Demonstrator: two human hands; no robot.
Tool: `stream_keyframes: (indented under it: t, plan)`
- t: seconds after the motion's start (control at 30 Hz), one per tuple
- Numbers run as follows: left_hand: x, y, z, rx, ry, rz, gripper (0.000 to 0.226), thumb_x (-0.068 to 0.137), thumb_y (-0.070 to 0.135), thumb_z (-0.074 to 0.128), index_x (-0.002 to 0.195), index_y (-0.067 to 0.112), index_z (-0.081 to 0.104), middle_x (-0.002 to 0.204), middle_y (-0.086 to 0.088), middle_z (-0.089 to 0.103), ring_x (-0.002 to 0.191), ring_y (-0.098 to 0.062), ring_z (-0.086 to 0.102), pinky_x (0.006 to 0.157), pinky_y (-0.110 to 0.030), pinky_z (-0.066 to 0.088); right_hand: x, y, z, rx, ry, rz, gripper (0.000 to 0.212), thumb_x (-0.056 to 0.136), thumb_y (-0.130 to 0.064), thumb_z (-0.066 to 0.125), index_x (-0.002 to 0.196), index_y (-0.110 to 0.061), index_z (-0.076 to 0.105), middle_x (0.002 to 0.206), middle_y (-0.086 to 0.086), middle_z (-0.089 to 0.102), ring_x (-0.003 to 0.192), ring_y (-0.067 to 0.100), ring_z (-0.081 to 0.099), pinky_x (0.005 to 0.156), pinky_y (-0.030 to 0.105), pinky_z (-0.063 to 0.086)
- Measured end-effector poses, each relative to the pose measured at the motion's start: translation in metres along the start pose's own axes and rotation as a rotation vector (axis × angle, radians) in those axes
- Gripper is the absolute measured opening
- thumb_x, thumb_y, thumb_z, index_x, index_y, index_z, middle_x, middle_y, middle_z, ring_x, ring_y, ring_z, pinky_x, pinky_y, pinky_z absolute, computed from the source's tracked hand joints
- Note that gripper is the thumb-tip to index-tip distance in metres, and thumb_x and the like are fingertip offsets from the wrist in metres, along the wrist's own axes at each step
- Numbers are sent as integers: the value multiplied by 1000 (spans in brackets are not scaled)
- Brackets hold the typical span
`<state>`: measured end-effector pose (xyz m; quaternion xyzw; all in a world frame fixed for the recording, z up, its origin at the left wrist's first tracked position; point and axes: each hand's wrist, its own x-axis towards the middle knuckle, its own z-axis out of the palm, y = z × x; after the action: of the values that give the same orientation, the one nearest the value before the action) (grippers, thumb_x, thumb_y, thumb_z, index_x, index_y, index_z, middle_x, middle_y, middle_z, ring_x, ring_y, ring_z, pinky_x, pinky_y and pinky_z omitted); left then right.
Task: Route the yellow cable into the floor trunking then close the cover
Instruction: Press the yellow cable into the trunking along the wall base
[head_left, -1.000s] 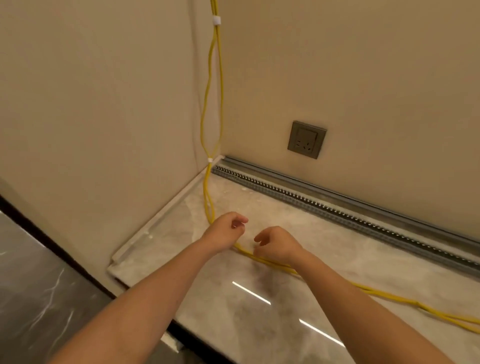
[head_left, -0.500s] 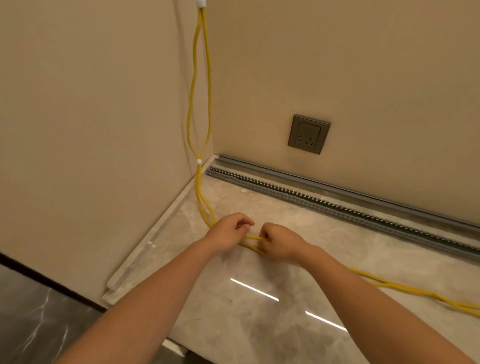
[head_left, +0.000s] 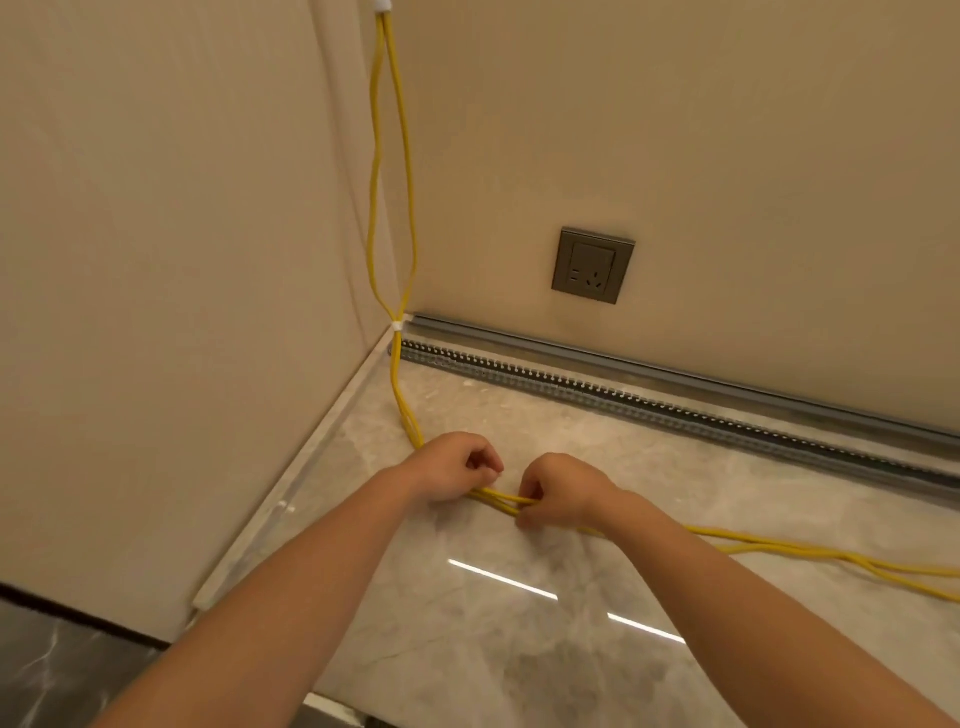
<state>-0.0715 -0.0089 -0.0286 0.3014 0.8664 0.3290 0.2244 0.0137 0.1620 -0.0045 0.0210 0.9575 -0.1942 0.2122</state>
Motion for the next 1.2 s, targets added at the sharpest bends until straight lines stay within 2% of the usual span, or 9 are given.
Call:
stream_keyframes:
  t: [0.13, 0.2, 0.27, 0.37, 0.57, 0.77, 0.93, 1.07, 1.2]
  plan:
    - [0, 3, -3, 0, -4, -15, 18, 92, 30, 60, 93, 19, 74, 95, 0, 73, 89, -15, 64, 80, -31, 50, 1, 0, -5, -56, -41, -18, 13, 78, -33, 63, 85, -21, 64, 81, -1, 61, 77, 20, 59, 62, 29, 44]
    - [1, 6, -7, 33, -29, -24, 30, 96, 38, 52, 90, 20, 74, 92, -1, 73, 89, -17, 66, 81, -33, 50, 2, 3, -10, 69, -16, 6, 6, 83, -24, 57, 82, -19, 54, 82, 4, 63, 76, 23, 60, 64, 31, 47]
    - [3, 9, -10, 75, -51, -28, 37, 98, 44, 46, 86, 22, 72, 83, 1, 73, 81, -14, 67, 78, -31, 50, 3, 7, -19, 221, 25, 27, 12, 88, -18, 55, 78, -19, 48, 72, 3, 65, 62, 18, 61, 56, 28, 47]
    - [11, 15, -18, 167, -47, -29, 44, 97, 52, 40, 84, 24, 71, 65, 8, 65, 65, -9, 61, 66, -27, 47, 4, 15, -40, 293, 67, 21, 16, 88, -21, 62, 77, -22, 50, 60, -5, 63, 50, 5, 53, 49, 22, 38]
    - [39, 26, -54, 383, 29, 48, 51, 94, 62, 33, 75, 29, 66, 66, 13, 56, 71, -11, 56, 63, -30, 41, 7, 33, -86, 469, 202, 1, 11, 87, -24, 66, 80, -21, 58, 63, -1, 63, 45, 5, 50, 40, 17, 37]
    - [79, 33, -87, 491, 108, 63, 49, 94, 62, 30, 68, 28, 52, 66, 6, 57, 72, -21, 58, 58, -32, 39, 23, 45, -118, 492, 427, -7, 13, 84, -23, 70, 80, -12, 64, 72, 6, 60, 64, 17, 52, 62, 32, 44]
    - [107, 28, -95, 386, 164, 87, 29, 96, 56, 37, 102, 31, 50, 88, 5, 65, 85, -22, 63, 70, -37, 48, 43, 54, -125, 478, 514, 48, 20, 76, -36, 78, 71, -21, 65, 74, 6, 68, 62, 14, 54, 59, 33, 45]
    - [120, 29, -100, 290, 155, 148, 38, 80, 71, 50, 96, 38, 41, 78, 9, 62, 70, -11, 60, 60, -34, 48, 56, 64, -121, 467, 560, 127, 22, 76, -37, 77, 68, -23, 63, 69, 0, 64, 62, 14, 55, 58, 34, 46]
    - [126, 16, -97, 383, 164, 215, 21, 85, 55, 59, 88, 39, 46, 75, 13, 59, 69, -11, 57, 60, -35, 47, 68, 68, -109, 432, 482, 153, 19, 78, -34, 76, 73, -18, 67, 74, 3, 67, 72, 19, 62, 65, 41, 53]
